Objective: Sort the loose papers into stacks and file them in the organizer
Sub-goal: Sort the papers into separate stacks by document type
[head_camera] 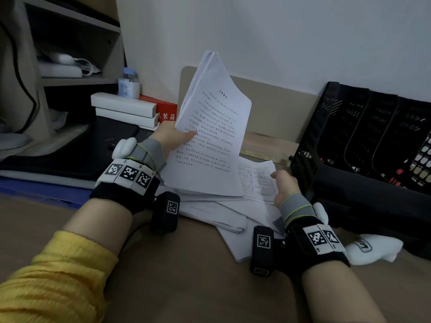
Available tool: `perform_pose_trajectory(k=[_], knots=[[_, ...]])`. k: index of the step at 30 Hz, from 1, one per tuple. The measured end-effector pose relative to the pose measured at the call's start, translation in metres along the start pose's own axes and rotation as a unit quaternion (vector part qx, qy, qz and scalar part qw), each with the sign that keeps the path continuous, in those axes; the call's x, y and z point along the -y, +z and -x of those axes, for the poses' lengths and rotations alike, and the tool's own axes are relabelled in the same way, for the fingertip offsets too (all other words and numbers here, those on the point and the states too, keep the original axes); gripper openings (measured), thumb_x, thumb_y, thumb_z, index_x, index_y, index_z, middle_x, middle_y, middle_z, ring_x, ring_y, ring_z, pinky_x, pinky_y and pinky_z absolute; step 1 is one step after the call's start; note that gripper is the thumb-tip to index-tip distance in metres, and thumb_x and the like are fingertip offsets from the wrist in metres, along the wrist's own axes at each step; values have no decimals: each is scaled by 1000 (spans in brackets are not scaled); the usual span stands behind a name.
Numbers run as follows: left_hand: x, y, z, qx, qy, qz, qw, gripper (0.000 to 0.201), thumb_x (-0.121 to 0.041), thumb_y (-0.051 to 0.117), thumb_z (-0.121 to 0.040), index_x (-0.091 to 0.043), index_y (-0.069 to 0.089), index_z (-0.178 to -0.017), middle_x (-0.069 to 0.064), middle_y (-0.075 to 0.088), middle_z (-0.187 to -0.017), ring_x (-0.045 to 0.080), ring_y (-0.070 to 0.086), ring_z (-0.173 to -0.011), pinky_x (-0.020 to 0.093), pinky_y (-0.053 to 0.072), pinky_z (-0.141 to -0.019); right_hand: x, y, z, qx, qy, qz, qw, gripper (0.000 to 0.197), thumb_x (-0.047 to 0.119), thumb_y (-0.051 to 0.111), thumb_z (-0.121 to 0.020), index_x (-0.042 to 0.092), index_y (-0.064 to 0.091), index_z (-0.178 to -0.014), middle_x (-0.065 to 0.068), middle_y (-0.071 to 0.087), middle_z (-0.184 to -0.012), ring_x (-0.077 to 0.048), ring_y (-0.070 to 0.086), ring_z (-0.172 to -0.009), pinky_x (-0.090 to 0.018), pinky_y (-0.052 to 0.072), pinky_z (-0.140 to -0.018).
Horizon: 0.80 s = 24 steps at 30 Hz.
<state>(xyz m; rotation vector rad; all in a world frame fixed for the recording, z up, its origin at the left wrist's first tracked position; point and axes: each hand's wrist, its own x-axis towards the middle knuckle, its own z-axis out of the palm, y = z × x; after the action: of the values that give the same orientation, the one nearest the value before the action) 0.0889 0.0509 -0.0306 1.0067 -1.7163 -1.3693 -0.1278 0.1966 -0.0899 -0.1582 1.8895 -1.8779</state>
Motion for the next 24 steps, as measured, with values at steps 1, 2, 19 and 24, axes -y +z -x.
perform_pose_trajectory(k=[1, 2, 19, 24], knots=[[0, 0, 0, -4, 4, 5, 1000, 34, -23, 68, -89, -11, 59, -120, 4, 63, -100, 30, 61, -102, 42, 51, -89, 1, -1, 1, -7, -14, -1, 1000, 54, 9, 50, -91, 5, 34, -143, -15, 41, -142, -33, 43, -127, -41, 38, -99], [-1, 0, 0, -7, 4, 9, 1000, 36, -21, 67, -89, -16, 56, -122, 6, 61, -103, 30, 61, -103, 43, 51, -92, 1, -1, 2, -9, -24, 3, 1000, 51, 9, 50, -91, 3, 37, -140, -16, 46, -138, -32, 47, -121, -39, 40, -94], [-5, -6, 0, -32, -4, 10, 999, 40, -23, 66, -90, -6, 58, -126, 9, 61, -105, 28, 58, -94, 39, 50, -85, -5, 3, 4, 38, -26, -85, 995, 40, -10, 31, -92, -1, 51, -126, -17, 60, -119, -31, 62, -79, -27, 52, -36], [-4, -5, 1, -24, -5, -2, 1000, 37, -20, 65, -91, -10, 57, -126, 10, 62, -110, 28, 58, -96, 38, 49, -83, -2, 2, 10, 62, -10, -67, 996, 40, -7, 34, -87, 2, 56, -119, -15, 63, -100, -28, 63, -71, -29, 52, -37]])
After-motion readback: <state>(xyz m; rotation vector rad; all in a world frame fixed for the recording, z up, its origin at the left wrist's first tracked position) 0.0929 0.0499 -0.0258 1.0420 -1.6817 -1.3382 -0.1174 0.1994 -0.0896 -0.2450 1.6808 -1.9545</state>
